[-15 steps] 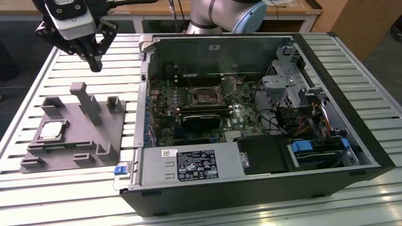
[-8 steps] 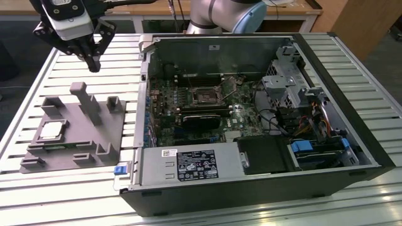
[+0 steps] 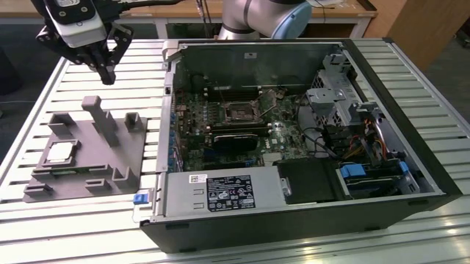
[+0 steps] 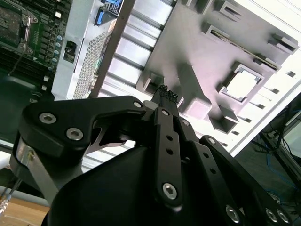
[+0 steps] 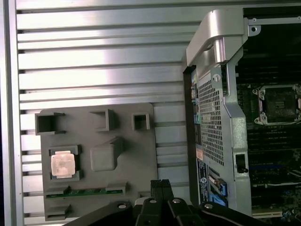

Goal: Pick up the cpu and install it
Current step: 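Reach for the cpu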

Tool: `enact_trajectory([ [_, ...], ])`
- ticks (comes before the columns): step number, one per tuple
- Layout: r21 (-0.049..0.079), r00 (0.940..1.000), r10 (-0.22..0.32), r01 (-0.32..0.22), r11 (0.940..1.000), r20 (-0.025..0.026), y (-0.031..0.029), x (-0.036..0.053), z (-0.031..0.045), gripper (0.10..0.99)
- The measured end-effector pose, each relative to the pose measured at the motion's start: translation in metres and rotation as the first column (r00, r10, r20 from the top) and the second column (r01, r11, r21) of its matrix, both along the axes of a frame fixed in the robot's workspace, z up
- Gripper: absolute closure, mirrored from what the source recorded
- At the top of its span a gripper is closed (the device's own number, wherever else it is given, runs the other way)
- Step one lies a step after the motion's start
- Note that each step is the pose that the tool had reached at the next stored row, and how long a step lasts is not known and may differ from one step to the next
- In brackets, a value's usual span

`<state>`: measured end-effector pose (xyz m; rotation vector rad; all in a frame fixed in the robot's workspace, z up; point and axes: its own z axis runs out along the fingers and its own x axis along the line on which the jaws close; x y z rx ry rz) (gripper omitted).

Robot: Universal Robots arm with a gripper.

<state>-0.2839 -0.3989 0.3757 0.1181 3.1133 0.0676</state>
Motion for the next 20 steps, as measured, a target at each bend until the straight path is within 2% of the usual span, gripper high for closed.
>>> enact_trajectory([
  [20, 0.000, 1.0000, 0.000, 0.000, 1.0000, -0.0001, 0.0000, -0.0103, -0.0016, 0.980],
])
